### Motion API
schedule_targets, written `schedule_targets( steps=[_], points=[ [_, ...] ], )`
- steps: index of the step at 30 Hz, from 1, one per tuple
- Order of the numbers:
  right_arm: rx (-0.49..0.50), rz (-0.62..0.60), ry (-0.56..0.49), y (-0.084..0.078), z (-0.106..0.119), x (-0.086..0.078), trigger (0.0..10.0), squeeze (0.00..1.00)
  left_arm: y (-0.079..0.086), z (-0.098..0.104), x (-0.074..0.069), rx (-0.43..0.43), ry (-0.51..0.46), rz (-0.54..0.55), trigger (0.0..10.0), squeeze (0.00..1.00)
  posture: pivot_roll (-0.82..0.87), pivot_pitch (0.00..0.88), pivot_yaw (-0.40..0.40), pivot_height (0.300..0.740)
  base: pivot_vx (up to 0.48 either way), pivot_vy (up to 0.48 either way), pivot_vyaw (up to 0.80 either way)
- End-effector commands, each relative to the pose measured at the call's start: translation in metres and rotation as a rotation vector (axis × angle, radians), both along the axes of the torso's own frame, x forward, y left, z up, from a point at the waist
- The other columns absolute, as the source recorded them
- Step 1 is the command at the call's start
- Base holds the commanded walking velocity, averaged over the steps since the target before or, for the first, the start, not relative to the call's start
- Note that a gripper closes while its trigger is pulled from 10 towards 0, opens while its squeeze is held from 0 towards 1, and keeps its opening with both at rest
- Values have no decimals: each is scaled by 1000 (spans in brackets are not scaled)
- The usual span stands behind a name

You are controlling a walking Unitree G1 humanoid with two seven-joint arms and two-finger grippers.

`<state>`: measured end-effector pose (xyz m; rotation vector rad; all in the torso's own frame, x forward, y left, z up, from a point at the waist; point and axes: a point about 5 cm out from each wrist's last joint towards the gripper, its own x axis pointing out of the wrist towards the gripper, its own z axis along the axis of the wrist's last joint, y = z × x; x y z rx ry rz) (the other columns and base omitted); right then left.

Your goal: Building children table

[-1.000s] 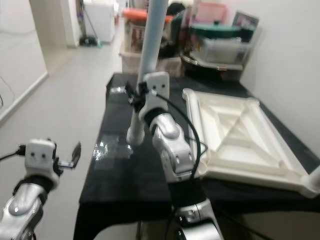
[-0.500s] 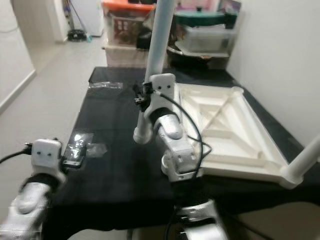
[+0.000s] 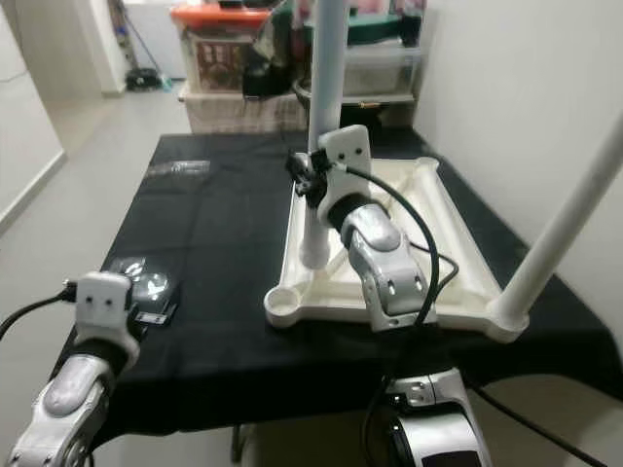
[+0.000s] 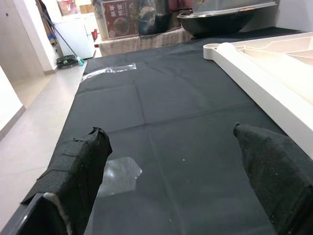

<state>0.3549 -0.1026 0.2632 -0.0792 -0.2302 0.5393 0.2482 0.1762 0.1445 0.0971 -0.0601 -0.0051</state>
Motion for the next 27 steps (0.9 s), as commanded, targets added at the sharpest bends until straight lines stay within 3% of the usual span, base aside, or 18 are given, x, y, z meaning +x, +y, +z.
schedule_targets(
  steps=[1, 11, 19, 27],
  points=[
    [-17, 74, 8, 3, 3, 0, 10000, 0, 3, -9, -3, -2, 39, 13, 10000, 0, 60, 0, -69, 740, 0, 0, 0],
    [-37, 67, 20, -4, 0, 8, 10000, 0, 9, -14, -6, -4, 57, 28, 10000, 0, 64, 0, -66, 740, 0, 0, 0],
    [35, 71, 53, 7, -10, 1, 10000, 0, 12, -13, -4, 0, 63, 15, 10000, 0, 61, 0, -56, 740, 0, 304, -200],
    [35, 61, 57, 5, -11, 2, 10000, 0, 13, -12, -2, 15, 51, 8, 10000, 0, 56, 0, -52, 740, 0, 0, 0]
  ],
)
